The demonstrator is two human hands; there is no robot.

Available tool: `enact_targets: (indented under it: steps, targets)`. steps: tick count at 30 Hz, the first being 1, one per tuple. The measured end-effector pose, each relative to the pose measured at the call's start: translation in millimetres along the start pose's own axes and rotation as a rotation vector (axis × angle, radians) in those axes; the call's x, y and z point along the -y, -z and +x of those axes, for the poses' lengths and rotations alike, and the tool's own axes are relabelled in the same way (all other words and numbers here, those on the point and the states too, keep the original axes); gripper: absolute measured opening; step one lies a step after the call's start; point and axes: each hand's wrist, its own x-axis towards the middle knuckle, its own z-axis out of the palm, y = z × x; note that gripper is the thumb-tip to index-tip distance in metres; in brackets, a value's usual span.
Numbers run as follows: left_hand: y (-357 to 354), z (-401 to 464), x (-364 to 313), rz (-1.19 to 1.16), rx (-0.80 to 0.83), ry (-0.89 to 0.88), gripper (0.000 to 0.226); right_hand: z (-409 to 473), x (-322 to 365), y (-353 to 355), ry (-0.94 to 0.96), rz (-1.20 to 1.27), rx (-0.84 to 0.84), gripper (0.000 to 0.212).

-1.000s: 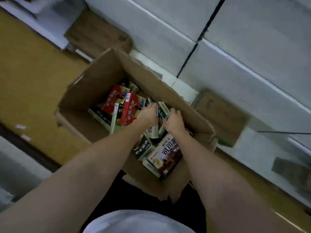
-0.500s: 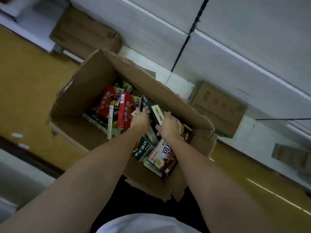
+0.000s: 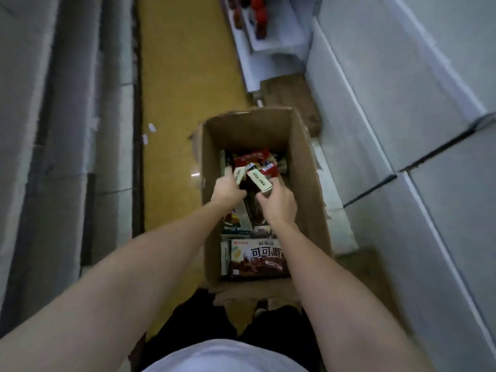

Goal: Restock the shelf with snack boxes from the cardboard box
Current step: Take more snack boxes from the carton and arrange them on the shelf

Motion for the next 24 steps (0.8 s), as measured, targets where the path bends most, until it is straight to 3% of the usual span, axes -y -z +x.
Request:
enact_targets:
  steps: [6, 9, 16, 24]
  targets:
    - [91.0, -69.5, 27.4, -0.228, -0.316, 0.120, 0.044, -22.3, 97.1, 13.5, 0.365, -0.152, 0.003, 0.037]
    - [136.6, -106.6, 54.0, -0.245, -0.428, 0.171, 0.019, -52.6, 160.2, 15.2, 0.535, -0.233, 0.035, 0.039]
    - [219.3, -234.8, 163.5, -0.505, -0.737, 0.345, 0.028, -178.9, 260.0, -18.7, 0.894, -0.262, 0.185, 0.036]
    - [221.9, -455.2, 291.5, -0.587, -0.957, 0.593, 0.027, -384.2, 280.9, -82.1, 1.089, -0.143, 0.454, 0.034]
